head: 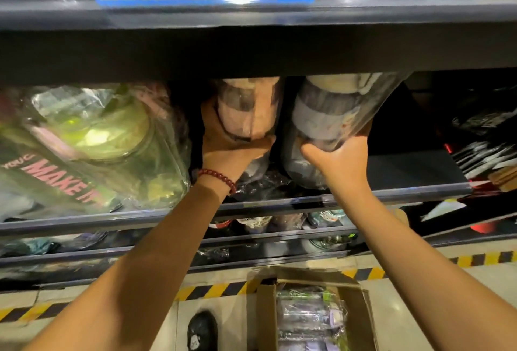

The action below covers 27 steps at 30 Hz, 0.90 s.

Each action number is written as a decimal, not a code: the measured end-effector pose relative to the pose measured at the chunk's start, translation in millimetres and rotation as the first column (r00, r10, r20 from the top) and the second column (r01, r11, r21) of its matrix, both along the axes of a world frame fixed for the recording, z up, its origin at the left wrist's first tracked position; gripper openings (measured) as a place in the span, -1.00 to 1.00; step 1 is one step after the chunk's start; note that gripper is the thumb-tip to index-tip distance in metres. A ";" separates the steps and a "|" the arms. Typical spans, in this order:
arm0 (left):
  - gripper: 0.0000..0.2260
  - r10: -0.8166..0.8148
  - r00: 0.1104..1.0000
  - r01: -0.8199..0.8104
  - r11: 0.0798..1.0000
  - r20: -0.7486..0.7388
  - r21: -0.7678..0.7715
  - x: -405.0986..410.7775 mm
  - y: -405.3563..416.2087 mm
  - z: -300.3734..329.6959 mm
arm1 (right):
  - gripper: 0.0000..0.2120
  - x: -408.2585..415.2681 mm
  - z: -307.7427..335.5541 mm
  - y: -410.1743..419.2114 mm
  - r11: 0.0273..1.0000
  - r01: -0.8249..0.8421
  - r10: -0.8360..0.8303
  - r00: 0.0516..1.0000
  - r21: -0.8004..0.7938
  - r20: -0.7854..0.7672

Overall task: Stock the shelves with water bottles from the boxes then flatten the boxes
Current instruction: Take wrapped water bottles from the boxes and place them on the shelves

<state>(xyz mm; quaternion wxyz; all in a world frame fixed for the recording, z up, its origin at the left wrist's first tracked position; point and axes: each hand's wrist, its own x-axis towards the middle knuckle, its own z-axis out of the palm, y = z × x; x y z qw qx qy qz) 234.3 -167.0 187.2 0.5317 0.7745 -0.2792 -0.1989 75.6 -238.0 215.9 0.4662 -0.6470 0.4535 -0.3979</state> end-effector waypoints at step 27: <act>-0.33 0.043 0.996 -0.039 0.998 0.072 -0.057 -10.3 14.4 -7.8 | -0.54 5.5 -19.0 -1.2 1.000 0.026 -0.026 0.959 -0.006 -0.283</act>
